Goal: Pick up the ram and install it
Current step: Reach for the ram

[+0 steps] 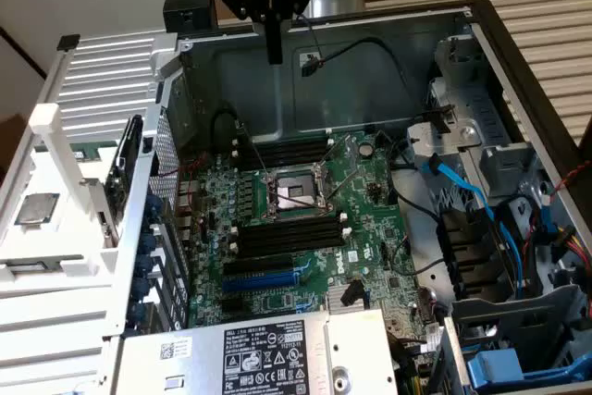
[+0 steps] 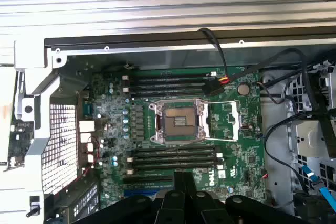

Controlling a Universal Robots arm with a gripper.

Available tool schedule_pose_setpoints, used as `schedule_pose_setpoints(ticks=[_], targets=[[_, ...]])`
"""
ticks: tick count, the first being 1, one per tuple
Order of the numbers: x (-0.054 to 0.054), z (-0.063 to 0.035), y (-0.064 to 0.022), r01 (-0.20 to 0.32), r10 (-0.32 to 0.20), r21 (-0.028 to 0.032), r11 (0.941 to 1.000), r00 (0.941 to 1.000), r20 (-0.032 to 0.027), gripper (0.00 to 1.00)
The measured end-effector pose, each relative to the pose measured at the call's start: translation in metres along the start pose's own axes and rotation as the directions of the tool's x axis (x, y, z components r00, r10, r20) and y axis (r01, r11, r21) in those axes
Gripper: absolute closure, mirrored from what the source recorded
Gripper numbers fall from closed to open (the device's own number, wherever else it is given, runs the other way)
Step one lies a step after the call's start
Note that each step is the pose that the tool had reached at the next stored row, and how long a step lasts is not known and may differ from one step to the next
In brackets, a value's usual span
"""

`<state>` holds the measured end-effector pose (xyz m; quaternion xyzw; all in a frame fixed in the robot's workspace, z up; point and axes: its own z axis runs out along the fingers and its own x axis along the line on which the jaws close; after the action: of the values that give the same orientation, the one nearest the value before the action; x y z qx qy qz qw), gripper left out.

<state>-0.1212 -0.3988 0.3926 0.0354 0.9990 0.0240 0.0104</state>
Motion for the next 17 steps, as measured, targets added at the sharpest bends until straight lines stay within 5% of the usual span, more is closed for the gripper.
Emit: schedule_pose_setpoints(ticks=[17], targets=[[0.0066,-0.0002,-0.0005,0.0,0.0,0.0001,1.0,1.0,-0.0001,0.9]])
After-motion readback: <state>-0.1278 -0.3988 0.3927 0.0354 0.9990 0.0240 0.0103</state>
